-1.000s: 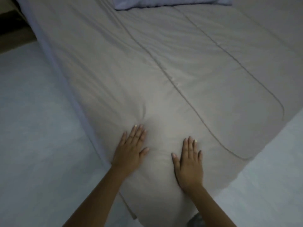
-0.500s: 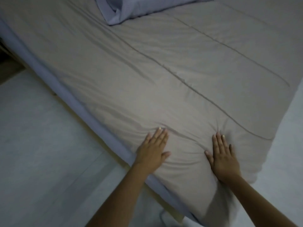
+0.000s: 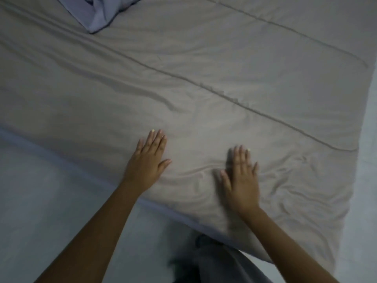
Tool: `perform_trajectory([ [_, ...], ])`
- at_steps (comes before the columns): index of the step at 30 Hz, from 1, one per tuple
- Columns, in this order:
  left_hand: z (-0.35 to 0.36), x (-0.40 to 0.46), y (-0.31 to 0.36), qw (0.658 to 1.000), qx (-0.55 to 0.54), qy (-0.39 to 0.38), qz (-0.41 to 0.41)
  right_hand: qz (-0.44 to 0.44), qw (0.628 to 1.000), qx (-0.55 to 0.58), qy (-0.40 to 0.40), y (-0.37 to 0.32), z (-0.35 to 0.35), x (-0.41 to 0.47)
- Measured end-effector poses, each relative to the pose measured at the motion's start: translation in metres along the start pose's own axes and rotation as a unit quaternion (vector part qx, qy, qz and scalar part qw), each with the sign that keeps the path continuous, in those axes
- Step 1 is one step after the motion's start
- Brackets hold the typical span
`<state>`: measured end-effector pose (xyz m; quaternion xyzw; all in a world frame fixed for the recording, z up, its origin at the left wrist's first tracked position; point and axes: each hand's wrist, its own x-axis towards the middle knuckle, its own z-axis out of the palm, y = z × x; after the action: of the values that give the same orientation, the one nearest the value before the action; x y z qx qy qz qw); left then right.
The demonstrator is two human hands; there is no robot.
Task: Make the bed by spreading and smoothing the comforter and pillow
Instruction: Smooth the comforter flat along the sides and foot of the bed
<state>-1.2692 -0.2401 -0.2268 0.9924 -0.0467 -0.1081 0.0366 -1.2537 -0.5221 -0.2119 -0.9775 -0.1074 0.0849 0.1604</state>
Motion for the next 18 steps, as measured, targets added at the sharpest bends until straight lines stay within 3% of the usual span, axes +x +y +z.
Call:
perform_trajectory([
  [10,0.0,-0.02,-0.161,0.999,-0.002,-0.014,0.03,0.067,0.998,0.011,-0.006,-0.179,0.069,0.008],
  [14,0.004,-0.013,-0.202,0.996,0.018,-0.028,0.082,0.077,0.997,-0.019,-0.018,-0.205,0.098,0.022],
  [18,0.004,-0.014,-0.2,0.994,0.014,-0.008,0.111,0.078,0.996,0.009,0.049,-0.208,0.107,0.025],
])
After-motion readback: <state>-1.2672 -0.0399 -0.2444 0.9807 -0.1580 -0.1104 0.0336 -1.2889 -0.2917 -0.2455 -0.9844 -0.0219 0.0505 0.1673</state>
